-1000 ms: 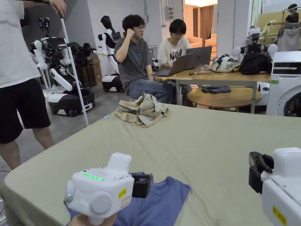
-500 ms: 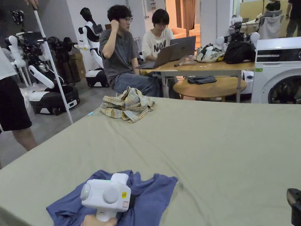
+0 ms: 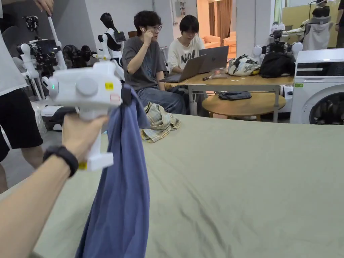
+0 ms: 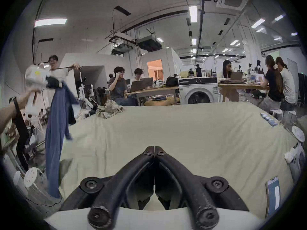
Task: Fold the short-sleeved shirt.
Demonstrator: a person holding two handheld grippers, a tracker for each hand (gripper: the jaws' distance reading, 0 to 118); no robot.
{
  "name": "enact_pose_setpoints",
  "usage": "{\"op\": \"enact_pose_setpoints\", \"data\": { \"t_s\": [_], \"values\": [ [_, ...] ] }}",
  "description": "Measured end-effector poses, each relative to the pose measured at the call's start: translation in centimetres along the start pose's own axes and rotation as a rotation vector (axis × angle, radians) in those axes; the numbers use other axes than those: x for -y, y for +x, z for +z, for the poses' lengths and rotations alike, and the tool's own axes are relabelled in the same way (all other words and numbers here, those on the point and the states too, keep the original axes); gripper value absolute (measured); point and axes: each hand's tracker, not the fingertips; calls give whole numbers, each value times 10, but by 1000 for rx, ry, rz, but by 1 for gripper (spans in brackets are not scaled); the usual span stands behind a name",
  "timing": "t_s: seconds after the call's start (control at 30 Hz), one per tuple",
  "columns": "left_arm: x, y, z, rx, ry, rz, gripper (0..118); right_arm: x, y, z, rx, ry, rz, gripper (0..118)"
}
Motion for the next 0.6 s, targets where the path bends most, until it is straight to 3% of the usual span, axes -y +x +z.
{"op": "enact_pose_setpoints", "data": {
  "t_s": [0.07,0.13,0.23,0.37,0.6],
  "values": [
    [-27,30,-7,-43,-26,-170,0,-2,5,4,16,14,-3,0],
    [-26,68,-15,-16,-28,-253,0,-4,11,9,33,21,-7,0],
    [10,125,-35,140,-36,-208,0,-7,22,22,49,36,-24,0],
    [115,232,-64,411,-152,-121,0,-13,43,49,107,68,1,0],
    [302,446,-36,825,-474,-55,0,-24,100,97,330,122,-21,0]
  ]
}}
